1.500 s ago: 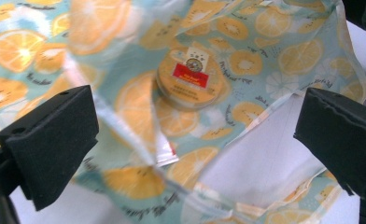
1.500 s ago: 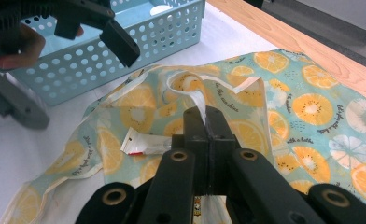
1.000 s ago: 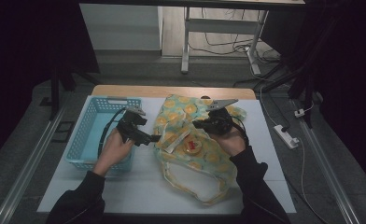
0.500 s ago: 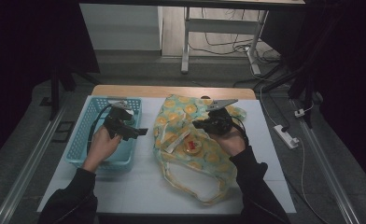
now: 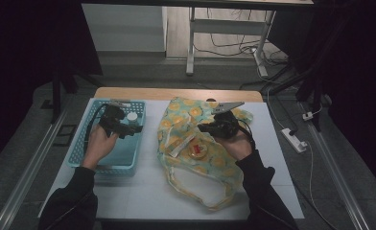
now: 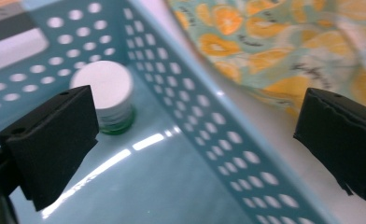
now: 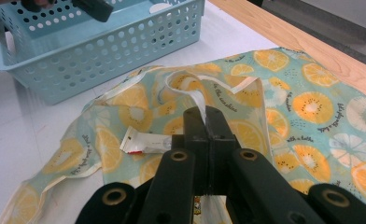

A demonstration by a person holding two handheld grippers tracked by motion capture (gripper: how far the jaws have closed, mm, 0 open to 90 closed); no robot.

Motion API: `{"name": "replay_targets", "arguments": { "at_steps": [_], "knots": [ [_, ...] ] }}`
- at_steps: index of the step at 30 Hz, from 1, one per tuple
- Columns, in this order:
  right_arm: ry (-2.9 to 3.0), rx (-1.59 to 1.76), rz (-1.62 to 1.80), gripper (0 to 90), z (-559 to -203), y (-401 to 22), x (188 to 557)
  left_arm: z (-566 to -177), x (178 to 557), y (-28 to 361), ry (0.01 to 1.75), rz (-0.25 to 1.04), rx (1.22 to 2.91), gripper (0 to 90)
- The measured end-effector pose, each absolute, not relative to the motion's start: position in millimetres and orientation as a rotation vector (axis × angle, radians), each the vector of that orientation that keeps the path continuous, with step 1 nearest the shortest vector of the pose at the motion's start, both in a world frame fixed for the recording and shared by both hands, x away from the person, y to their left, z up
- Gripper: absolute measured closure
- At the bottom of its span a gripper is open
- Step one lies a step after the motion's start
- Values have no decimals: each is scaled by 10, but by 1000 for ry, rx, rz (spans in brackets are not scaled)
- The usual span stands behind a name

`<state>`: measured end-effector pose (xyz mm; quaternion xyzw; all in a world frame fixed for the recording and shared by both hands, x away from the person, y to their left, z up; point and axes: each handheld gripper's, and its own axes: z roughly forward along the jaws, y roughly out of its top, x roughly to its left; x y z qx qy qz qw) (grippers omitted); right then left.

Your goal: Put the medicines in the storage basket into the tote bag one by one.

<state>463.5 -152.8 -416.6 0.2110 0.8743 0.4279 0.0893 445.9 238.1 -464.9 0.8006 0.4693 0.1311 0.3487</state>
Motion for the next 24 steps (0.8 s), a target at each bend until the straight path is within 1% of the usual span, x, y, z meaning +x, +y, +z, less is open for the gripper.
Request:
{"name": "replay_targets", "arguments": {
  "at_steps": [9,17,24],
  "knots": [
    [2603,629,1271,892,-4170,-1526,4638,-4746,4660,2496,1302,357,2059,0],
    [2603,629,1270,892,-4171,-1537,4646,-4808,4850,2503,1374,349,2077,11],
    [2603,627,1271,892,-4165,-1534,4641,-4841,4960,2508,1386,329,2108,12]
  ]
}}
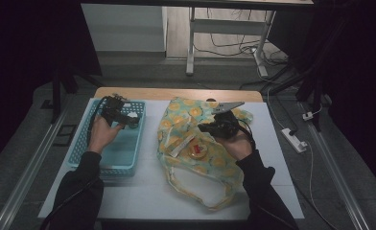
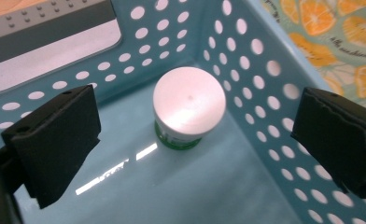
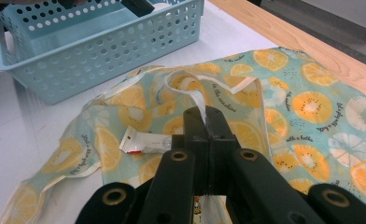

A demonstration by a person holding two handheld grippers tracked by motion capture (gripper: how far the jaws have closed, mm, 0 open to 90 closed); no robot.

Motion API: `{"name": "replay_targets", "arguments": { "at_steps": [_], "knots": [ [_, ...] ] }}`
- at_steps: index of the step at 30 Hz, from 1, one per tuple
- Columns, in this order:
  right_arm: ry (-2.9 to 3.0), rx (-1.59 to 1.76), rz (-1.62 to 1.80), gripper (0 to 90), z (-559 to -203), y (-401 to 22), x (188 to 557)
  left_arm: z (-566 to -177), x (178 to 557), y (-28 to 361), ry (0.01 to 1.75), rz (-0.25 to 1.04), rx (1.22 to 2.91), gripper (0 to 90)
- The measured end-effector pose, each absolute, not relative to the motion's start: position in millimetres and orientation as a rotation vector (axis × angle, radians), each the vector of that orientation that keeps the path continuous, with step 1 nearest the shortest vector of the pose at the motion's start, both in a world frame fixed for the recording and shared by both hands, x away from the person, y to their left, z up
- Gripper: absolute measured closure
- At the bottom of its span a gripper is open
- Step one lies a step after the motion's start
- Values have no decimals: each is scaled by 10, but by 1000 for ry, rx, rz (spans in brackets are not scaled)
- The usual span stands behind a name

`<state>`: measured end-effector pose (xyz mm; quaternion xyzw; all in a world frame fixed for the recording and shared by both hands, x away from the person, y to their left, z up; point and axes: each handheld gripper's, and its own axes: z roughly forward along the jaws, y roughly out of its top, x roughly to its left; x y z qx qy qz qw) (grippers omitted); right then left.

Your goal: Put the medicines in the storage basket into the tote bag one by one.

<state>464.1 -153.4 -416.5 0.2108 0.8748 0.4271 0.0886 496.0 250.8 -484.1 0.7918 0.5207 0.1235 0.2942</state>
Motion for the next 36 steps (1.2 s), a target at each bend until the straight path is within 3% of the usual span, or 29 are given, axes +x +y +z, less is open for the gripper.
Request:
{"name": "replay_targets", "arguments": {
  "at_steps": [9,25,36],
  "knots": [
    [2603,627,1272,892,-4164,-1536,4642,-4909,5080,2477,1407,307,2141,65],
    [2606,621,1269,892,-4169,-1524,4637,-4963,5137,2407,1431,287,2201,487],
    [2601,621,1272,892,-4166,-1527,4636,-4889,5089,2402,1448,325,2189,501]
  ]
}}
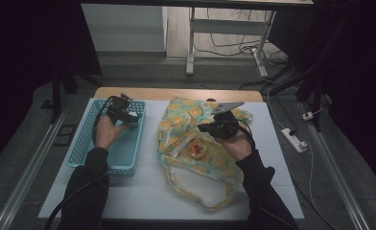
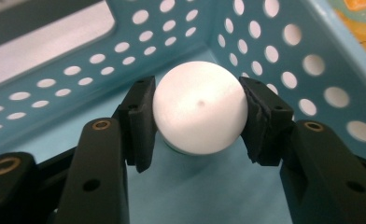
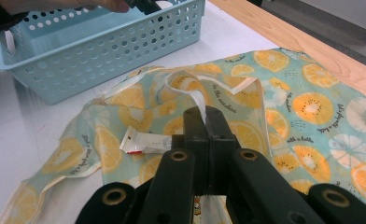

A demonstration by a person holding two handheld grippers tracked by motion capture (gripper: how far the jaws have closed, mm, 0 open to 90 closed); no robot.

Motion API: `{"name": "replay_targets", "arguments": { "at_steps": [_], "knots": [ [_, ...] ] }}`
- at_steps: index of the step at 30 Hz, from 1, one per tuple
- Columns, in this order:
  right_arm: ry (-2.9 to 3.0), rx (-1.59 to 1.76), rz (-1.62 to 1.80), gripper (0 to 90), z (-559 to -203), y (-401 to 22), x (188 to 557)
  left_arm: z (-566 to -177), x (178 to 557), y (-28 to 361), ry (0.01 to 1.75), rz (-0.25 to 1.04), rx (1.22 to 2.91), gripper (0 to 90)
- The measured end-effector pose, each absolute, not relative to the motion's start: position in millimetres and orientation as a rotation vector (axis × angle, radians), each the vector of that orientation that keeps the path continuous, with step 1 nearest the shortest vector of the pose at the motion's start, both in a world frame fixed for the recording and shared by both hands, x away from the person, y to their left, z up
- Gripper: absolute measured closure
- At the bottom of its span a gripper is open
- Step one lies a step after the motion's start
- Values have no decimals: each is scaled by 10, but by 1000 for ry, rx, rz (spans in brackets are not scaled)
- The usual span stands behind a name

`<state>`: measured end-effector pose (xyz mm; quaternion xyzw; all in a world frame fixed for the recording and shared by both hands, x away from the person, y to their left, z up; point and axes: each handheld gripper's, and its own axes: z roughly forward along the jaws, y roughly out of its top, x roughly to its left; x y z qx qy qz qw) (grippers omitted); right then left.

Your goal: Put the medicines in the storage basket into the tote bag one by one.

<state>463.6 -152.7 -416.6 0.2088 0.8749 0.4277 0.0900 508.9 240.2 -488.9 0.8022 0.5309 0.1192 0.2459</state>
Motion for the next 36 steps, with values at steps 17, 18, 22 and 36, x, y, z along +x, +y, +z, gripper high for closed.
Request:
{"name": "replay_targets", "arguments": {
  "at_steps": [17,18,22,36],
  "knots": [
    [2606,628,1273,892,-4169,-1528,4639,-4547,4881,2417,1376,297,2152,502],
    [2606,626,1273,892,-4168,-1531,4640,-4529,4863,2418,1372,293,2148,502],
    [2605,627,1274,892,-4171,-1533,4643,-4475,4804,2428,1349,285,2147,502],
    [2596,627,1278,892,-4166,-1531,4638,-4328,4531,2339,1245,262,2153,502]
  ]
}}
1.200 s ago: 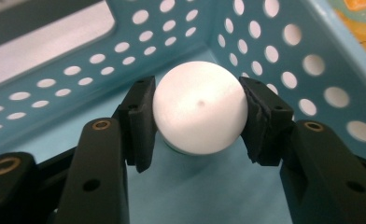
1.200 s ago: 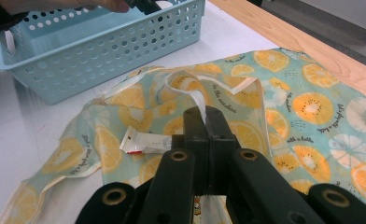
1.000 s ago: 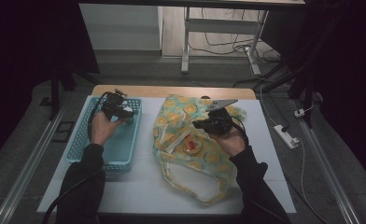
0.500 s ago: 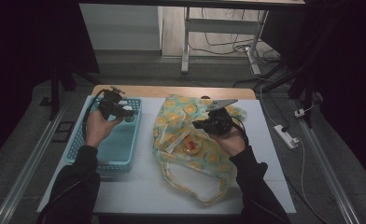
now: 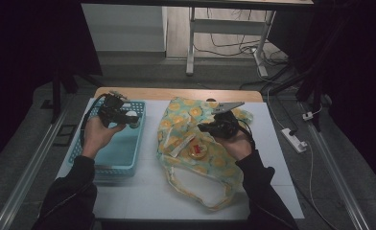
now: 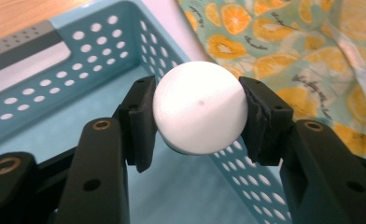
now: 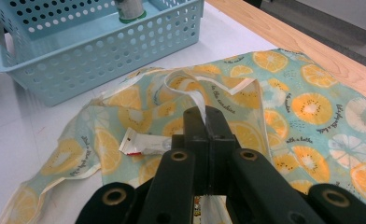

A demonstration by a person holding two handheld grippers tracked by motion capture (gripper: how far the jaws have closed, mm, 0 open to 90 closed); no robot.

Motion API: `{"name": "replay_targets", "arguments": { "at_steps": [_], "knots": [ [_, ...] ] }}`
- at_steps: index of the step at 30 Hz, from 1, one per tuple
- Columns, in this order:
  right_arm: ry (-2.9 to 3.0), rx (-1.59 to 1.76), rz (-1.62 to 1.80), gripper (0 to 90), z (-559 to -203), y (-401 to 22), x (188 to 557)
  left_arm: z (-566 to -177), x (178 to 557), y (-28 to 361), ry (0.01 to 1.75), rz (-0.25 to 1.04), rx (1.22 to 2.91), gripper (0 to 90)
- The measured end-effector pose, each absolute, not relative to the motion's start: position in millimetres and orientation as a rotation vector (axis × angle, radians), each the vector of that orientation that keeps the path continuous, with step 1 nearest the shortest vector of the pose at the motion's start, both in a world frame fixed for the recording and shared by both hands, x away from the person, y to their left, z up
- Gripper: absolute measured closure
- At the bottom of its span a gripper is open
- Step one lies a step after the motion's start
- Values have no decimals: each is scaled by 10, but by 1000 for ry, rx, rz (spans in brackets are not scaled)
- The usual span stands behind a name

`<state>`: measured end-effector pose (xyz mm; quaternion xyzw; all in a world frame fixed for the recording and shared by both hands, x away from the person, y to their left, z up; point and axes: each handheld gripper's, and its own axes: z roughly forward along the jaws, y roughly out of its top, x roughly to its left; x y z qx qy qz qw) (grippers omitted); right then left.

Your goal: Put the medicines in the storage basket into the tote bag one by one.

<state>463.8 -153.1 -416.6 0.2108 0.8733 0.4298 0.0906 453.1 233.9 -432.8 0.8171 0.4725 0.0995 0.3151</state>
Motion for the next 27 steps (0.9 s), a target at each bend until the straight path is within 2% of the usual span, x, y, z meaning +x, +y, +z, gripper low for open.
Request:
{"name": "replay_targets", "arguments": {
  "at_steps": [11,27],
  "knots": [
    [2598,625,1273,893,-4170,-1524,4636,-4189,4342,2215,1163,268,2162,503],
    [2596,625,1273,892,-4166,-1531,4637,-4083,4134,1704,958,204,2230,503]
  ]
}}
